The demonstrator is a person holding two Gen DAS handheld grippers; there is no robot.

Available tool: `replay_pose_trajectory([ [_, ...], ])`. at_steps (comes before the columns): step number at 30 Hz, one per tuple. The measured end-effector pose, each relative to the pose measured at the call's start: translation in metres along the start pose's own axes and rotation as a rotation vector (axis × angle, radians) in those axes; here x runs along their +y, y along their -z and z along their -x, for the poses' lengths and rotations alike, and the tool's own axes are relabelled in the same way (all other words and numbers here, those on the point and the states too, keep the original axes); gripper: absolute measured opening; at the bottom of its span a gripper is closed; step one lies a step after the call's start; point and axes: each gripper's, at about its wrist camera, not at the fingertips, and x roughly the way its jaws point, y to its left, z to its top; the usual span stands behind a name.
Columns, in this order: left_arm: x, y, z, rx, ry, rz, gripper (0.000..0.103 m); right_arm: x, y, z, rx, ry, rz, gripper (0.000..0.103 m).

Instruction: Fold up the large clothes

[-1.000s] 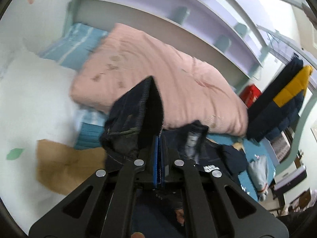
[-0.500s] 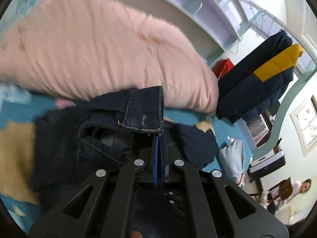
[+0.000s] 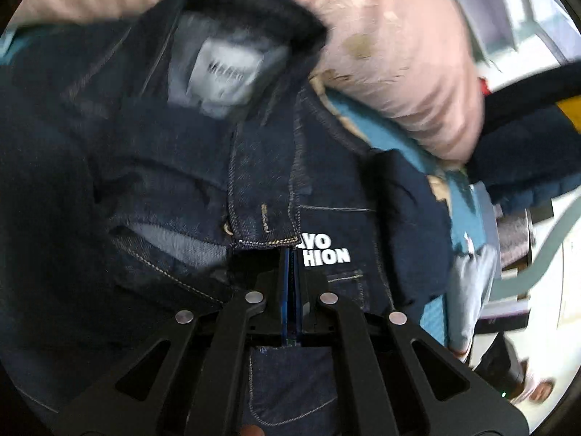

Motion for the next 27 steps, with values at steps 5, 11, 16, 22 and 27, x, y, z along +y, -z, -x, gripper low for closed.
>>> replay_pose_trajectory([
  [5, 0.005, 0.006, -0.025, 0.039, -0.023, 0.076, 0.007, -0.01, 0.001, -0.005, 0.008, -0.038, -0.016, 0.002],
  [11, -0.037, 0.016, -0.01, 0.015, 0.004, -0.058, 0.06, -0.019, 0.003, -0.003, -0.003, -0.099, -0.056, 0.003],
  [16, -0.075, 0.03, -0.021, 0.0, -0.1, -0.235, 0.071, -0.025, 0.0, 0.008, -0.034, -0.13, -0.109, 0.003],
  [22, -0.101, 0.056, -0.065, -0.001, -0.242, -0.391, 0.079, -0.037, -0.004, 0.03, -0.104, -0.087, -0.134, 0.006],
  [27, -0.108, 0.075, -0.094, -0.061, -0.377, -0.503, 0.086, -0.069, -0.01, 0.056, -0.201, -0.009, -0.223, 0.029],
])
